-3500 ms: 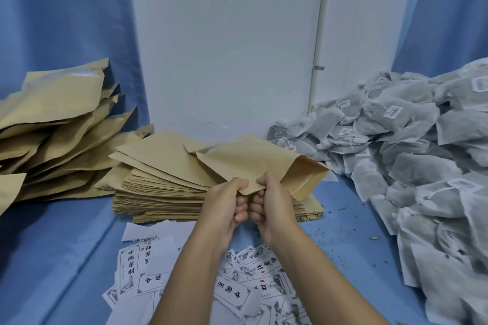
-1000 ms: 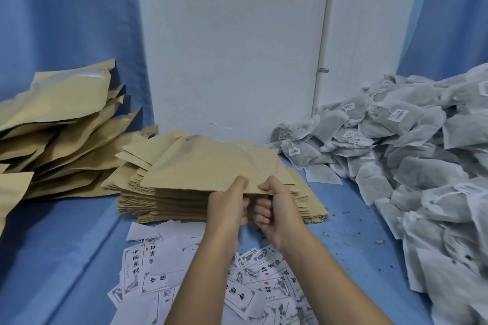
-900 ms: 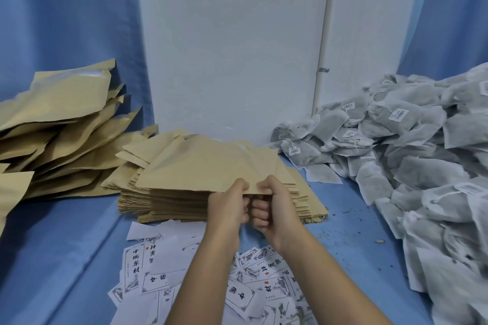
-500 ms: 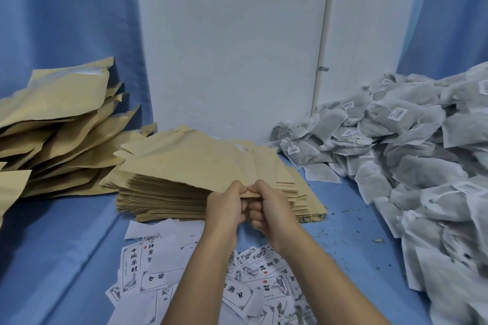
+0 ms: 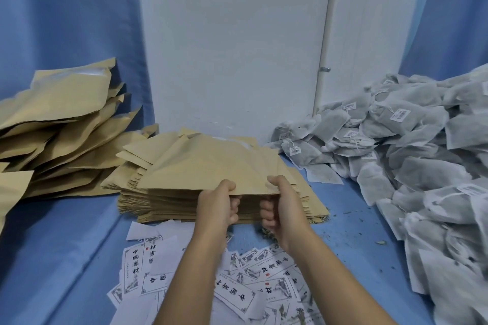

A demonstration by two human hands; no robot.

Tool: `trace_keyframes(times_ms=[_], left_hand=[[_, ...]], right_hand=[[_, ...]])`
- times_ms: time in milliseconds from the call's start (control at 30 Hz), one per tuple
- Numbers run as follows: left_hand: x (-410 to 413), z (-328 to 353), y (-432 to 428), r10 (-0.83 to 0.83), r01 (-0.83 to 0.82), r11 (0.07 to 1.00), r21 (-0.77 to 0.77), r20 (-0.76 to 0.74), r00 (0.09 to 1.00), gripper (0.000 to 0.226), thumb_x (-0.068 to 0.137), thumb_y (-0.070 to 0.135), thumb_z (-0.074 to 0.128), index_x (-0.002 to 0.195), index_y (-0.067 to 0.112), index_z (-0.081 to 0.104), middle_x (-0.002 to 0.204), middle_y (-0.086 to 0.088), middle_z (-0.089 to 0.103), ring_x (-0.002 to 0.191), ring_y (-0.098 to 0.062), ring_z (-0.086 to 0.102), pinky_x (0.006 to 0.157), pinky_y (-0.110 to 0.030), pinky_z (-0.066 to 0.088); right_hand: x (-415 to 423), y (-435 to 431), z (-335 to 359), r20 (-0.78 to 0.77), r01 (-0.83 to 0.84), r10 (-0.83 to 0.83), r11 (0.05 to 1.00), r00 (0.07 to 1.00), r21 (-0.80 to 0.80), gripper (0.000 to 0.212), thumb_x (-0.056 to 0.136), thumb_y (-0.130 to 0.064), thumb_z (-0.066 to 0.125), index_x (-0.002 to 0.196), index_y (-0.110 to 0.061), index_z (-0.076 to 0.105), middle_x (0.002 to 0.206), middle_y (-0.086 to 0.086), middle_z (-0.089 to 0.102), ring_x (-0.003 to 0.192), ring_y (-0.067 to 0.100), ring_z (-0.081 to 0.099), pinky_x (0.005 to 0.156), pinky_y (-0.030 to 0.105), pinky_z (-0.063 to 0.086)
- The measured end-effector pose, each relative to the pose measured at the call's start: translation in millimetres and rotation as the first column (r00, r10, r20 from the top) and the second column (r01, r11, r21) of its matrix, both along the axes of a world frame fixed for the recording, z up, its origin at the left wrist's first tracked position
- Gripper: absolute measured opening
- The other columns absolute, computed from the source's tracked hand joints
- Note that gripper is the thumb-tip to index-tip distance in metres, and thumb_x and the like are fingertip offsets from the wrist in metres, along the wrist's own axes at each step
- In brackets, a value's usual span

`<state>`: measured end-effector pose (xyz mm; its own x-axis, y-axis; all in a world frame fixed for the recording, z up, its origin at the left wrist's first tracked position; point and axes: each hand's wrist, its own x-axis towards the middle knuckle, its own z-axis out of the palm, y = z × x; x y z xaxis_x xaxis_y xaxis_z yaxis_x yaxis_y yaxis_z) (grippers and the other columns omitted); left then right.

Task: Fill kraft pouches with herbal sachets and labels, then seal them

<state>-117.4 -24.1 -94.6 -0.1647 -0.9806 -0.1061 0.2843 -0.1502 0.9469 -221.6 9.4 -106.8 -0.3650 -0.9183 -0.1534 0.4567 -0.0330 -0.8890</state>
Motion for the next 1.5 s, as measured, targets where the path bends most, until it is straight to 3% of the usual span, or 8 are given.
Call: trace_keyframes(times_ms=[67, 233, 600, 767, 933, 1267, 1400, 1500], left_hand=[[2, 0, -1, -0.037, 0.038, 0.999, 0.023, -0.048, 0.998, 0.025, 0.093, 0.017, 0.053, 0.07, 0.01, 0.046, 0.041, 0.003, 0.038, 0.034, -0.008, 0.027, 0.033, -0.017, 0.018], [22, -2, -11, 0.373, -0.369, 0.927, -0.06, 0.076, 0.925, 0.029, 0.089, 0.022, 0.05, 0.063, 0.01, 0.048, 0.057, -0.003, 0.05, 0.05, -0.017, 0.042, 0.051, -0.028, 0.033], [58, 1, -19, 0.609, -0.592, 0.793, -0.141, 0.177, 0.773, 0.032, 0.089, 0.022, 0.04, 0.064, 0.005, 0.049, 0.072, -0.012, 0.056, 0.069, -0.028, 0.05, 0.055, -0.032, 0.034], [61, 5, -16, 0.535, -0.5, 0.833, -0.237, 0.111, 0.838, 0.027, 0.09, 0.019, 0.041, 0.081, 0.0, 0.059, 0.072, -0.013, 0.067, 0.056, -0.026, 0.066, 0.063, -0.037, 0.054], [68, 26, -29, 0.287, -0.324, 0.923, -0.208, -0.187, 0.939, 0.044, 0.088, -0.009, 0.038, 0.127, 0.009, 0.047, 0.117, -0.01, 0.058, 0.099, -0.03, 0.062, 0.055, -0.029, 0.057], [174, 115, -99, 0.385, -0.533, 0.778, -0.332, -0.417, 0.823, 0.036, 0.097, 0.007, 0.046, 0.13, 0.02, 0.044, 0.118, 0.0, 0.059, 0.096, -0.017, 0.064, 0.053, -0.024, 0.056], [232, 129, -156, 0.553, -0.616, 0.744, -0.259, -0.278, 0.785, 0.027, 0.1, 0.019, 0.044, 0.127, 0.016, 0.042, 0.076, -0.003, 0.056, 0.038, -0.004, 0.05, 0.035, -0.014, 0.037], [259, 129, -191, 0.463, -0.529, 0.847, -0.05, -0.419, 0.781, 0.034, 0.102, 0.011, 0.039, 0.136, 0.01, 0.036, 0.071, -0.005, 0.047, 0.036, -0.005, 0.048, 0.033, -0.014, 0.035]], right_hand=[[-1, 1, 3, -0.071, -0.04, 0.041, 0.999, 0.997, 0.017, 0.029, 0.092, -0.021, 0.049, 0.065, -0.017, 0.038, 0.043, -0.006, 0.032, 0.035, 0.008, 0.023, 0.036, 0.019, 0.014], [-6, 4, 9, -0.037, 0.028, -0.027, 1.0, 0.999, 0.008, 0.031, 0.092, -0.007, 0.042, 0.065, -0.019, 0.032, 0.041, -0.008, 0.025, 0.032, 0.007, 0.018, 0.034, 0.018, 0.013], [7, 6, 16, -0.146, -0.01, 0.021, 0.997, 0.989, 0.075, 0.031, 0.091, -0.008, 0.04, 0.063, -0.017, 0.032, 0.039, -0.006, 0.027, 0.031, 0.008, 0.021, 0.033, 0.016, 0.015], [16, 6, 25, -0.283, 0.017, 0.001, 0.998, 0.959, 0.059, 0.014, 0.098, -0.007, 0.042, 0.088, -0.003, 0.051, 0.051, 0.009, 0.059, 0.032, 0.013, 0.05, 0.033, 0.019, 0.041], [27, -1, 35, -0.143, 0.016, -0.035, 0.991, 0.989, -0.133, 0.019, 0.1, -0.001, 0.037, 0.111, -0.003, 0.052, 0.094, 0.019, 0.064, 0.05, 0.02, 0.066, 0.044, 0.021, 0.052], [125, -112, 122, -0.011, -0.16, 0.166, 0.926, 0.986, -0.341, 0.019, 0.099, -0.005, 0.047, 0.114, -0.013, 0.055, 0.1, 0.009, 0.063, 0.052, 0.014, 0.067, 0.048, 0.016, 0.051], [181, -182, 153, -0.043, -0.214, 0.21, 0.932, 0.977, -0.294, 0.02, 0.099, -0.005, 0.047, 0.117, -0.009, 0.053, 0.097, 0.006, 0.061, 0.05, 0.013, 0.064, 0.055, 0.02, 0.056], [211, -220, 161, 0.001, -0.247, 0.254, 0.941, 0.967, -0.233, 0.033, 0.098, -0.002, 0.047, 0.131, 0.001, 0.047, 0.114, 0.011, 0.057, 0.058, 0.019, 0.062, 0.072, 0.023, 0.057]])
